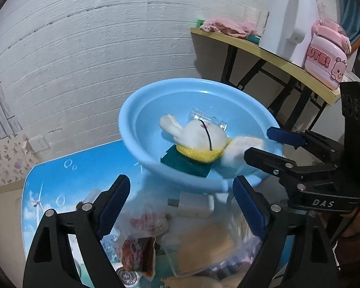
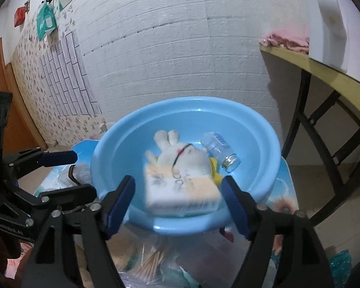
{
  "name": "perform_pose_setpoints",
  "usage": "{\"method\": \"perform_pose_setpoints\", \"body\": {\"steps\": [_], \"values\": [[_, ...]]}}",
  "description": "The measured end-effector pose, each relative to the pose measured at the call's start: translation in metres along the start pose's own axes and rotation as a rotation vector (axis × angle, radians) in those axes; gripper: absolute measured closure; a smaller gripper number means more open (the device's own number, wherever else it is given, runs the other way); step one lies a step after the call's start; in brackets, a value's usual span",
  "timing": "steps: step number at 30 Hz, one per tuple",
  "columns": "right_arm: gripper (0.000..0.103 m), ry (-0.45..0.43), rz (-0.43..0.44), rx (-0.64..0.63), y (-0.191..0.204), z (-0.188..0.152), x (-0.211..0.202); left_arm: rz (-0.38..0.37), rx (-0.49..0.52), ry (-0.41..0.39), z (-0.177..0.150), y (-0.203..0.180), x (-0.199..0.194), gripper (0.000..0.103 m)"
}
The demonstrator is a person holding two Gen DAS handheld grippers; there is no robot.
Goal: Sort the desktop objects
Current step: 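Release the yellow cap into the basin with the left gripper, then withdraw both grippers from the basin back over the table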
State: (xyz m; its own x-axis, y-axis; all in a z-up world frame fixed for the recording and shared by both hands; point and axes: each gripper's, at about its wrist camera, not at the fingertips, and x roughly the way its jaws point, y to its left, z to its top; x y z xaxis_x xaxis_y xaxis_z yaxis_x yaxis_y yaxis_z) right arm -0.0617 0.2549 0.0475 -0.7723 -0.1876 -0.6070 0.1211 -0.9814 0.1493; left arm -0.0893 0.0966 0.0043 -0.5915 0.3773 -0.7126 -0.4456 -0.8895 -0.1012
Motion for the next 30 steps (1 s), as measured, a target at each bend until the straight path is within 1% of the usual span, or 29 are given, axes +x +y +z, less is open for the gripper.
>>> {"method": "perform_pose_setpoints", "body": {"steps": [3, 9, 14, 18, 23, 25, 30], "values": [[0.027, 0.003, 0.002, 0.006, 0.003, -0.002, -0.006, -0.003, -0.017, 0.002, -0.006, 0.003, -0.005, 0.012], [0.026, 0.002, -0.018, -0.001, 0.009, -0.008, -0.019, 0.002, -0.029, -0.009, -0.017, 0.006, -0.017, 0.012], [0.026, 0.023, -0.023, 0.004, 0.011, -0.014, -0.025, 0.01, -0.047, -0.017, -0.024, 0.01, -0.026, 0.012], [0.026, 0.045, -0.031, 0.01, 0.011, -0.022, -0.026, 0.017, -0.058, -0.02, -0.034, 0.015, -0.034, 0.011], [0.026, 0.077, -0.025, 0.023, 0.011, -0.035, -0.03, 0.055, -0.055, -0.021, -0.044, 0.021, -0.039, 0.011], [0.026, 0.09, -0.021, 0.036, 0.009, -0.042, -0.031, 0.057, -0.071, -0.017, -0.05, 0.027, -0.04, 0.011], [0.026, 0.13, -0.055, 0.047, 0.002, -0.06, -0.032, 0.075, -0.086, 0.004, -0.066, 0.036, -0.041, 0.011]]}}
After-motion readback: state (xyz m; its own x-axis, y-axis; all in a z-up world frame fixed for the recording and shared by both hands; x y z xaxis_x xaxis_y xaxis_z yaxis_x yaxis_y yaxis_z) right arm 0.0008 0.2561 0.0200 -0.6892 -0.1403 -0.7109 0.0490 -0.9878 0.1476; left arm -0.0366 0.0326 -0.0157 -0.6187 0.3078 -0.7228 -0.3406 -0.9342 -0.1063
